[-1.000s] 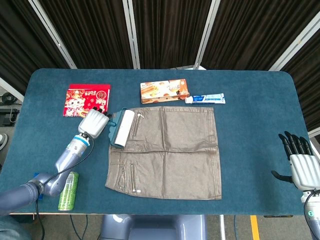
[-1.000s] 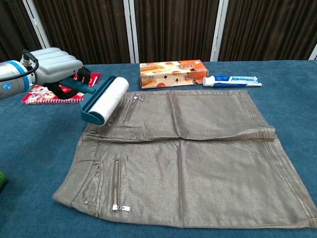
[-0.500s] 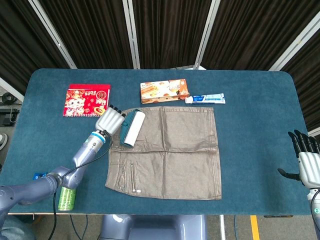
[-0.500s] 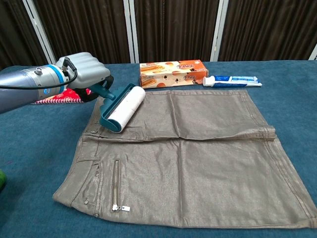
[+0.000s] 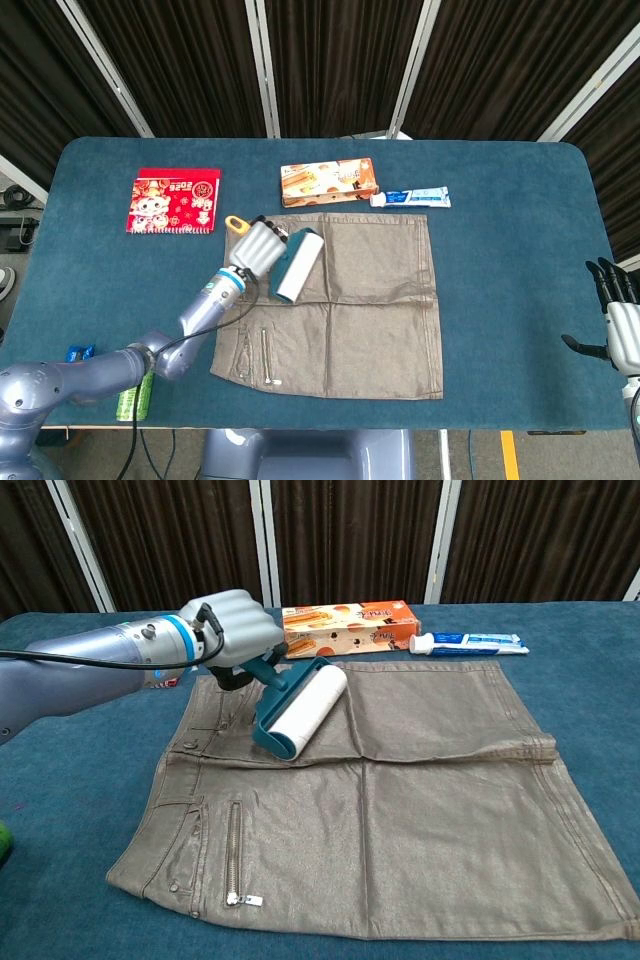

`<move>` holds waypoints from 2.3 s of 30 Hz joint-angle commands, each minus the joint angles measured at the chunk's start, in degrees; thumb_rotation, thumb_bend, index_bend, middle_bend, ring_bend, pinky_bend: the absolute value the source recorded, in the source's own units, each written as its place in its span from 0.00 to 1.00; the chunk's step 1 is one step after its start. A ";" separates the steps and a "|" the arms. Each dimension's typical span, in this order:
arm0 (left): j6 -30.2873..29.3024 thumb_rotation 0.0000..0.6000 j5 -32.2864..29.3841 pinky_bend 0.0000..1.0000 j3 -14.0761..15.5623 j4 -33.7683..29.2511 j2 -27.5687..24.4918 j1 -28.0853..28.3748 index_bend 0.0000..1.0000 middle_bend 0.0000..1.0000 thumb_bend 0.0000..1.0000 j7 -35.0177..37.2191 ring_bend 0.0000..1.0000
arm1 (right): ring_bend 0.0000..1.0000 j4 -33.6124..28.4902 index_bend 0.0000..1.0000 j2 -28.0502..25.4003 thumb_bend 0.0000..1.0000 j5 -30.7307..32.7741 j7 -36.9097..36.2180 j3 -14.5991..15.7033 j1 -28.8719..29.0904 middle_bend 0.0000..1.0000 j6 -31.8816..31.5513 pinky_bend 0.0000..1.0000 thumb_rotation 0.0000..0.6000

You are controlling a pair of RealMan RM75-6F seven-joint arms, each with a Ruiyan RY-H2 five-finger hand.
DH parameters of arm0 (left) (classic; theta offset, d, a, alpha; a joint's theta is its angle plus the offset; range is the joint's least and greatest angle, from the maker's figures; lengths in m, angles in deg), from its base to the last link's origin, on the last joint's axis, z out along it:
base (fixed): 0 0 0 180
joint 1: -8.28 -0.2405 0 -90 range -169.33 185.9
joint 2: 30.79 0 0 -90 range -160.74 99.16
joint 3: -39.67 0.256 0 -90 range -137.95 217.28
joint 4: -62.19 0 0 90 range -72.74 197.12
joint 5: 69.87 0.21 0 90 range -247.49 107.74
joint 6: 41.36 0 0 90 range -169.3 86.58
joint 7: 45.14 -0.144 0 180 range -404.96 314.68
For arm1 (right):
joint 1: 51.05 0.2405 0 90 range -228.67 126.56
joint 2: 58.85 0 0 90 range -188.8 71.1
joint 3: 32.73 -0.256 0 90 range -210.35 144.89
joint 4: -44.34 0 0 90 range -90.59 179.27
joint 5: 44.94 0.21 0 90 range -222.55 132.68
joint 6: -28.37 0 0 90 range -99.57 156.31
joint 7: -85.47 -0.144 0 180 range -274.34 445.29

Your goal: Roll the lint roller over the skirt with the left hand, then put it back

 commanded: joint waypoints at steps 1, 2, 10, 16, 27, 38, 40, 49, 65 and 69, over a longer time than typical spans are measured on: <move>0.16 1.00 -0.87 0.45 -0.05 -0.66 1.60 2.06 0.64 0.45 0.95 -2.61 0.38 | 0.00 -0.03 0.00 -0.15 0.00 0.06 -0.28 -0.06 -0.05 0.00 -0.01 0.00 1.00; 0.18 1.00 -1.21 0.45 -0.04 -0.81 2.18 2.74 0.64 0.45 0.95 -3.52 0.38 | 0.00 -0.02 0.00 -0.23 0.00 0.11 -0.42 -0.11 -0.09 0.00 -0.06 0.00 1.00; -0.15 1.00 -3.64 0.45 0.04 -1.02 5.24 5.95 0.64 0.45 0.96 -7.81 0.39 | 0.00 0.24 0.00 -0.63 0.00 0.37 -1.58 -0.27 -0.32 0.00 -0.07 0.00 1.00; -0.73 1.00 -5.06 0.45 0.47 -1.18 6.47 7.23 0.64 0.45 0.95 -9.73 0.38 | 0.00 0.32 0.00 -0.95 0.00 0.52 -2.21 -0.40 -0.52 0.00 -0.22 0.00 1.00; -2.56 1.00 -7.10 0.45 3.11 -1.60 3.51 5.46 0.64 0.45 0.95 -9.82 0.39 | 0.00 0.05 0.00 -1.28 0.00 0.29 -2.40 -0.45 -0.84 0.00 -0.79 0.00 1.00; -3.29 1.00 -6.86 0.45 6.99 -0.36 -1.49 1.08 0.64 0.45 0.95 -5.58 0.38 | 0.00 -0.81 0.00 -1.10 0.00 -0.37 -0.87 -0.13 -0.82 0.00 -1.13 0.00 1.00; -3.39 1.00 -6.60 0.45 7.53 0.13 -2.34 0.25 0.64 0.45 0.95 -4.53 0.38 | 0.00 -1.00 0.00 -1.02 0.00 -0.46 -0.46 -0.08 -0.78 0.00 -1.17 0.00 1.00; -3.52 1.00 -5.43 0.45 8.86 1.79 -5.02 -1.97 0.64 0.45 0.96 -1.73 0.38 | 0.00 -1.48 0.00 -0.86 0.00 -0.67 0.44 0.02 -0.65 0.00 -1.21 0.00 1.00; -3.15 1.00 -5.67 0.45 6.85 -1.03 -0.39 1.42 0.64 0.45 0.96 -6.42 0.38 | 0.00 -0.94 0.00 -0.85 0.00 0.16 -0.04 -0.25 -0.35 0.00 -0.42 0.00 1.00; -2.53 1.00 -6.07 0.45 6.03 -1.10 2.43 3.82 0.64 0.45 0.96 -9.18 0.38 | 0.00 -0.76 0.00 -0.93 0.00 0.27 -0.39 -0.32 -0.37 0.00 -0.38 0.00 1.00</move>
